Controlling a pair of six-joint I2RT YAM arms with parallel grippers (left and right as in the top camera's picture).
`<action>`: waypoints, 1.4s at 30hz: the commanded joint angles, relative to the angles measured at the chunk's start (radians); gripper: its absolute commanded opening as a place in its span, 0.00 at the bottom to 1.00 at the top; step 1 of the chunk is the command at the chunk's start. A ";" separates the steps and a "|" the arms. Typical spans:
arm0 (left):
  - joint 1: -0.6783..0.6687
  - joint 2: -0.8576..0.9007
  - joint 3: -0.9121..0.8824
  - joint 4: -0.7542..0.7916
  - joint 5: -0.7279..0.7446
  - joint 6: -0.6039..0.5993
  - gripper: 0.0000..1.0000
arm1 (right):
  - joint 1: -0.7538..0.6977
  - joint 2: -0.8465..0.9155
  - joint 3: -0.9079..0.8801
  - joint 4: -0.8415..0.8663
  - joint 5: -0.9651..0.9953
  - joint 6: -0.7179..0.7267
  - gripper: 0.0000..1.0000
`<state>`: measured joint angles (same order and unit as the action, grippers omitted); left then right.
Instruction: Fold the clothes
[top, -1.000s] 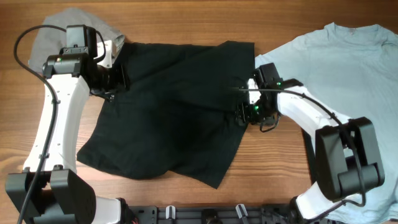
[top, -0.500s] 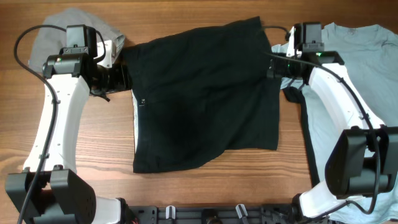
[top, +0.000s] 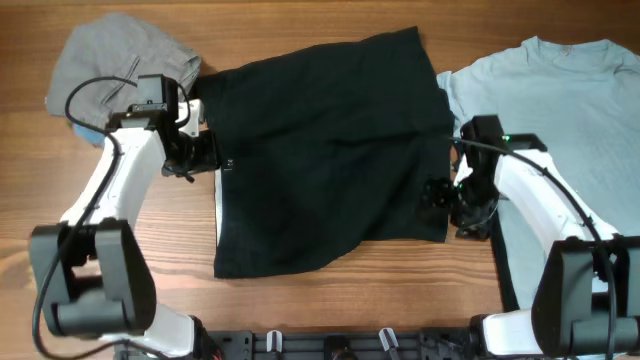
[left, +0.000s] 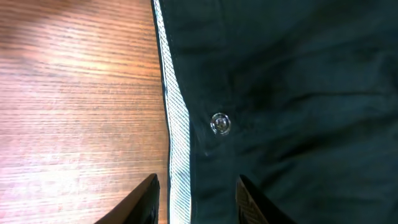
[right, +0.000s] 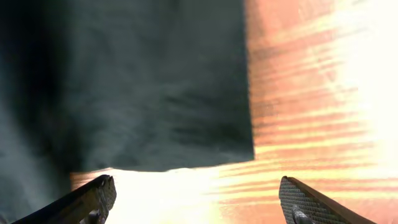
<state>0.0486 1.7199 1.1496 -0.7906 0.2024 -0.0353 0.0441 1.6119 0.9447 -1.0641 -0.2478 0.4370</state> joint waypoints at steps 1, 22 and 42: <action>-0.002 0.089 -0.025 0.043 0.077 0.006 0.38 | -0.014 0.002 -0.060 0.005 -0.024 0.089 0.89; 0.066 0.120 0.001 0.144 0.084 -0.025 0.04 | -0.022 0.002 -0.208 0.235 -0.005 0.142 0.04; 0.111 0.109 0.027 -0.058 0.103 0.002 0.36 | -0.105 -0.181 -0.006 0.123 -0.016 -0.149 0.76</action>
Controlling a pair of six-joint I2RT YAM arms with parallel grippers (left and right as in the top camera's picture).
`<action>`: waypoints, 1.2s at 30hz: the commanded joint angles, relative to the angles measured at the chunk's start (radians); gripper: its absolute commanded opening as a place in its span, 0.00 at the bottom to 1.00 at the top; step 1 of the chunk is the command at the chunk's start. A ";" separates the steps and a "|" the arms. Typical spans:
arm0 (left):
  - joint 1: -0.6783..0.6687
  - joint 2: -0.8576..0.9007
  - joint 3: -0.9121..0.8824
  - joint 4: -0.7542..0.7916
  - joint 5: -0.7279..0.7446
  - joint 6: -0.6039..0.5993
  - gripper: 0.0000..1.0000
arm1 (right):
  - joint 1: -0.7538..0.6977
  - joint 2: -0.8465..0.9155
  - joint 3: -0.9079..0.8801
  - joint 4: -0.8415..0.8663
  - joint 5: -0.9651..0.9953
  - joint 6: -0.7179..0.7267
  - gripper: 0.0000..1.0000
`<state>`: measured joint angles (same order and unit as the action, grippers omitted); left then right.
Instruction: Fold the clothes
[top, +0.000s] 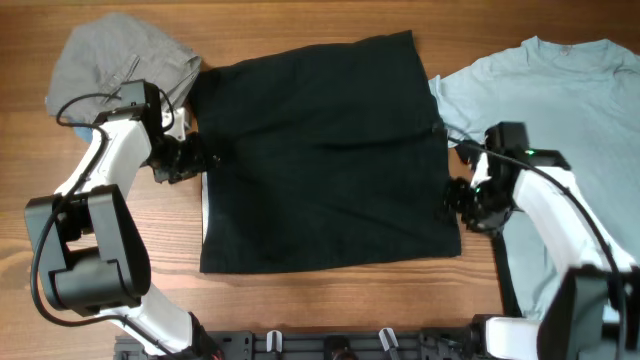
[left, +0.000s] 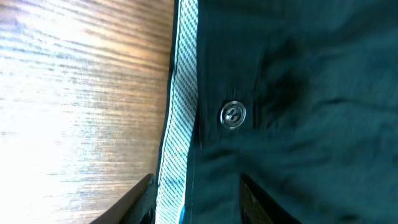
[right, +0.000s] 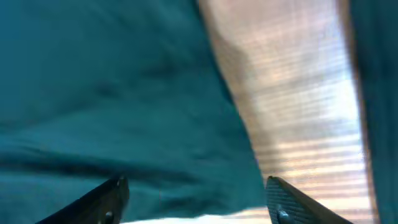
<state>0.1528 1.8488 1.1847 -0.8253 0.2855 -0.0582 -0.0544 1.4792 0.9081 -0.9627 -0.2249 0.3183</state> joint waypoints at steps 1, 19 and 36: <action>0.006 -0.020 -0.008 -0.051 0.031 0.024 0.29 | -0.006 -0.050 0.030 0.024 -0.039 -0.029 0.73; 0.027 -0.278 -0.159 -0.397 0.032 -0.190 0.32 | -0.045 -0.033 -0.307 0.145 -0.027 0.266 0.66; 0.027 -0.278 -0.527 -0.105 0.005 -0.534 0.50 | -0.045 -0.031 -0.234 0.200 -0.091 0.178 0.04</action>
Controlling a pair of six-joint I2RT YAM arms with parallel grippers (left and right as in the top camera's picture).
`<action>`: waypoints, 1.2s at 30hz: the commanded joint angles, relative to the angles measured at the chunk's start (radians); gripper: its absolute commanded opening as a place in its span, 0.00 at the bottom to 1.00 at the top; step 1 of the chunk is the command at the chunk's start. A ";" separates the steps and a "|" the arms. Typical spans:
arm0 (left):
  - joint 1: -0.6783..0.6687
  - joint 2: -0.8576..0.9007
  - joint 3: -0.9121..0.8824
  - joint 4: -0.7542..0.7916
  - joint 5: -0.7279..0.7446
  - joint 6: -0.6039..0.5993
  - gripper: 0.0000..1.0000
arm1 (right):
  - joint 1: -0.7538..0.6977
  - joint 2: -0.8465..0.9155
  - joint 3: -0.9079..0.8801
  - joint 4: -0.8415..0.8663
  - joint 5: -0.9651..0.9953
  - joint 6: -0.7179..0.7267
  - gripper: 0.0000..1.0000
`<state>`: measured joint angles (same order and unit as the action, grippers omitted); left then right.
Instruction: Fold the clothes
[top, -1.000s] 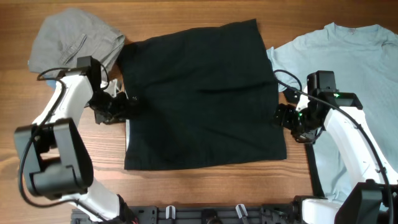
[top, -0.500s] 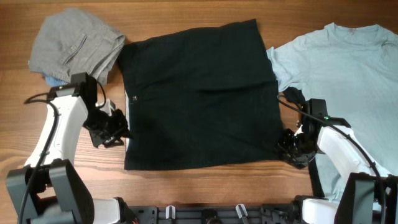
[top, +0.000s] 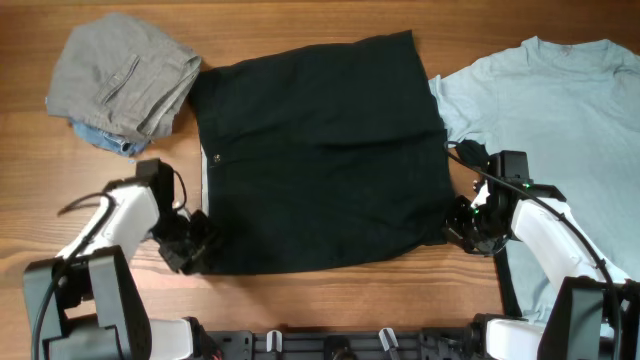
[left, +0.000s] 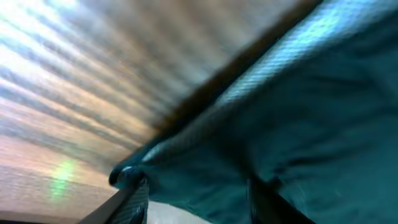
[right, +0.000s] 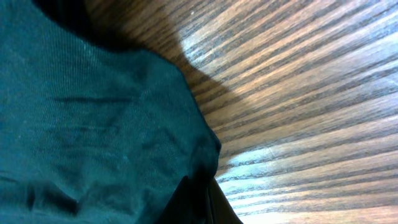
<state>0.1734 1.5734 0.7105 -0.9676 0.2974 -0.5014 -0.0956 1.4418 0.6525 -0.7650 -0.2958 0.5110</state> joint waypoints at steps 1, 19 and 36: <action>0.006 -0.003 -0.069 0.048 -0.011 -0.090 0.50 | -0.004 0.006 0.022 0.002 -0.020 -0.015 0.05; 0.137 -0.120 -0.116 0.036 0.047 -0.064 0.59 | -0.004 0.006 0.022 -0.002 -0.020 -0.040 0.05; 0.139 -0.161 0.102 -0.136 0.007 0.027 0.04 | -0.004 -0.094 0.235 -0.213 -0.020 -0.120 0.04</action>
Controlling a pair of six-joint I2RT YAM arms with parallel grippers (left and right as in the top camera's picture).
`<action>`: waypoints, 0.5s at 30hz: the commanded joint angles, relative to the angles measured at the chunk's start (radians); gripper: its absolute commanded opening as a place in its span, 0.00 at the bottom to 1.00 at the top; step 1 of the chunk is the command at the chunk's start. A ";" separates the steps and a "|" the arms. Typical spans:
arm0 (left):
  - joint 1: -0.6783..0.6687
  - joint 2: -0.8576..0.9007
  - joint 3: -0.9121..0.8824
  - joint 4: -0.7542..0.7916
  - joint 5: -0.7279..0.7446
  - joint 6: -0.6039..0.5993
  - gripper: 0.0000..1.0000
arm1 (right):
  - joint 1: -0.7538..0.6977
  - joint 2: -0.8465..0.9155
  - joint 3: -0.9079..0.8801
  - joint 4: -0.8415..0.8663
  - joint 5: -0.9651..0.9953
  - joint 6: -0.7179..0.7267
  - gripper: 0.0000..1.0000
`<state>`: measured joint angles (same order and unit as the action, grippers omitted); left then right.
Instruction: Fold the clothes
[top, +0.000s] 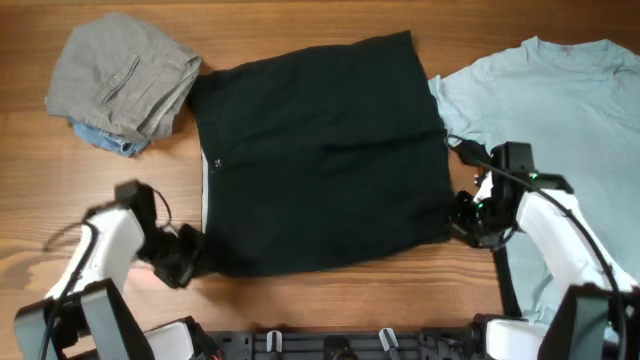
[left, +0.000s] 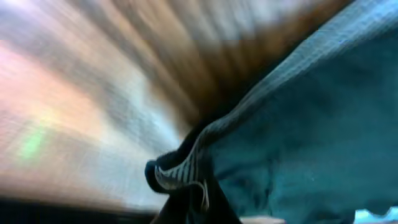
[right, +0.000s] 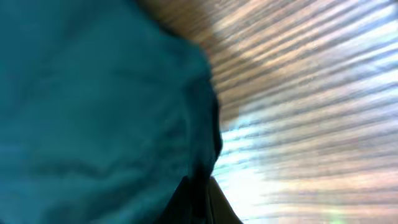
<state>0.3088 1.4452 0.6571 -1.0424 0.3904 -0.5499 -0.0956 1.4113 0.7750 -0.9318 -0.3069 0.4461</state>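
Note:
Black shorts (top: 320, 150) lie spread flat on the wooden table in the overhead view, button near the left edge. My left gripper (top: 188, 258) is shut on the shorts' near left corner; the left wrist view shows the striped waistband lining (left: 180, 174) bunched between the fingers. My right gripper (top: 462, 225) is shut on the near right corner, where dark cloth (right: 124, 93) runs down into the closed fingers. A light blue T-shirt (top: 550, 110) lies flat at the right, partly under my right arm.
A folded grey garment (top: 120, 75) sits on a blue one at the far left corner. The table's front edge and the arms' mounting rail (top: 330, 345) run close below the shorts.
My left gripper has shut on the shorts' near left corner and sits slightly further left. The right gripper still holds the near right corner, slightly higher in the overhead view.
Both grippers first stood open at the crooked shorts' side edges, left at the buttoned waistband, right at the hem. Then the shorts lay straighter. Both grippers later sat at the near corners, the right shut on cloth. Now both hold corners.

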 joint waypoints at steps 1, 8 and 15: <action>0.004 -0.064 0.257 -0.143 -0.157 0.077 0.04 | -0.004 -0.103 0.196 -0.114 -0.008 -0.082 0.04; 0.003 -0.293 0.626 -0.437 -0.414 0.102 0.04 | -0.004 -0.194 0.744 -0.475 0.150 -0.105 0.04; 0.003 -0.416 0.646 -0.488 -0.485 0.100 0.04 | -0.003 -0.137 0.872 -0.483 0.151 -0.080 0.04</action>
<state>0.2863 1.0275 1.2926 -1.5486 0.1867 -0.4644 -0.0685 1.2255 1.6157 -1.4670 -0.3630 0.3653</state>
